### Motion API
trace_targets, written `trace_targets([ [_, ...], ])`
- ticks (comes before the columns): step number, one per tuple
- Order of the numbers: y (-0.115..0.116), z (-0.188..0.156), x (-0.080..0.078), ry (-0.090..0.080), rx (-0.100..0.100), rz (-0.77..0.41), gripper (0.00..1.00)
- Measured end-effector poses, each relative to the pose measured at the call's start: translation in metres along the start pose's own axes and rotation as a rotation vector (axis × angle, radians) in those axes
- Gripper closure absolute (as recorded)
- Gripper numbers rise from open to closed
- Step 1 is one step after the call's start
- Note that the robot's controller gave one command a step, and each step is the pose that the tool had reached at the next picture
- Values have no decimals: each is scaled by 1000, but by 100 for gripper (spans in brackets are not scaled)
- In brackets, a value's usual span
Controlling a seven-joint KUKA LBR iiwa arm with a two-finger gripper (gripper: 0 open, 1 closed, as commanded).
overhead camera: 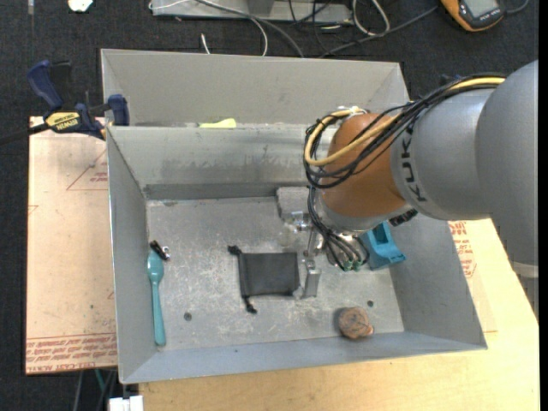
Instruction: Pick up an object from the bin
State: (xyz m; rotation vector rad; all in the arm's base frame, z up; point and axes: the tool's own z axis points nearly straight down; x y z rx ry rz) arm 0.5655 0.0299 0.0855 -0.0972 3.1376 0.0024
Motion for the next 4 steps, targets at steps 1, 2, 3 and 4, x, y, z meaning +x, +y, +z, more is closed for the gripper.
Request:
trace_targets([
  [1, 23, 14, -15, -10, -1, 25, 100],
  [2, 23, 14, -15, -10, -1, 25, 100],
  [3, 25, -46, -20, -5, 0, 6, 100],
  [4, 42, -128, -3, -12, -1, -25, 100],
])
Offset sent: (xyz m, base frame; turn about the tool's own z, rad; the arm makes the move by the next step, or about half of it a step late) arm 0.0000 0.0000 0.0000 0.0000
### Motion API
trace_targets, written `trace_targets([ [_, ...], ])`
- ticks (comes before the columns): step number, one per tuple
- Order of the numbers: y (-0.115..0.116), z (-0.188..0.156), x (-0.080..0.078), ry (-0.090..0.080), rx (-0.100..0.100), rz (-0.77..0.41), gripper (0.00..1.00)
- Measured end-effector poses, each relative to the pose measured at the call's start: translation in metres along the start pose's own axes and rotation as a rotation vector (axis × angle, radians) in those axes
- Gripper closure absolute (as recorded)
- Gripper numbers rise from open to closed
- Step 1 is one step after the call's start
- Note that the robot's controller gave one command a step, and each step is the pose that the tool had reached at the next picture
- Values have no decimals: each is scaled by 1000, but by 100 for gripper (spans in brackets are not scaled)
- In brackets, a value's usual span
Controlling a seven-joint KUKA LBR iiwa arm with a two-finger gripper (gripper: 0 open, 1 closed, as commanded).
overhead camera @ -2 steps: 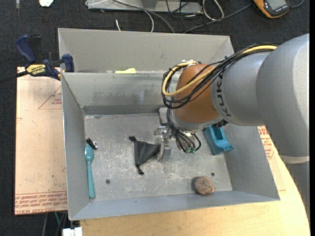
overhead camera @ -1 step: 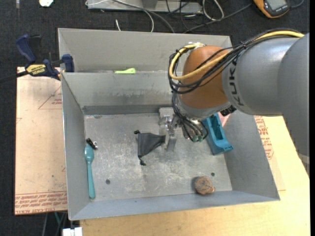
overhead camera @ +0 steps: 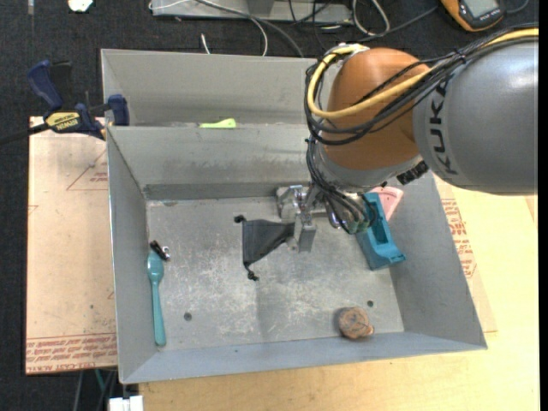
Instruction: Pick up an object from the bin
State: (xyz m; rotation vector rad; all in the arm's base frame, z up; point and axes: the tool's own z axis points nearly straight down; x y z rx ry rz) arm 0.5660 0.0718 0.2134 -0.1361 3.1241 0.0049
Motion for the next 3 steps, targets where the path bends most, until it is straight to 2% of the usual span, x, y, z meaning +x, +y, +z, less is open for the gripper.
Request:
trace_targets([
  [1, -21, 74, -26, 1, 1, -90, 100],
  [2, -23, 49, -20, 10, -1, -106, 100],
  [3, -27, -31, -26, 11, 0, -159, 100],
])
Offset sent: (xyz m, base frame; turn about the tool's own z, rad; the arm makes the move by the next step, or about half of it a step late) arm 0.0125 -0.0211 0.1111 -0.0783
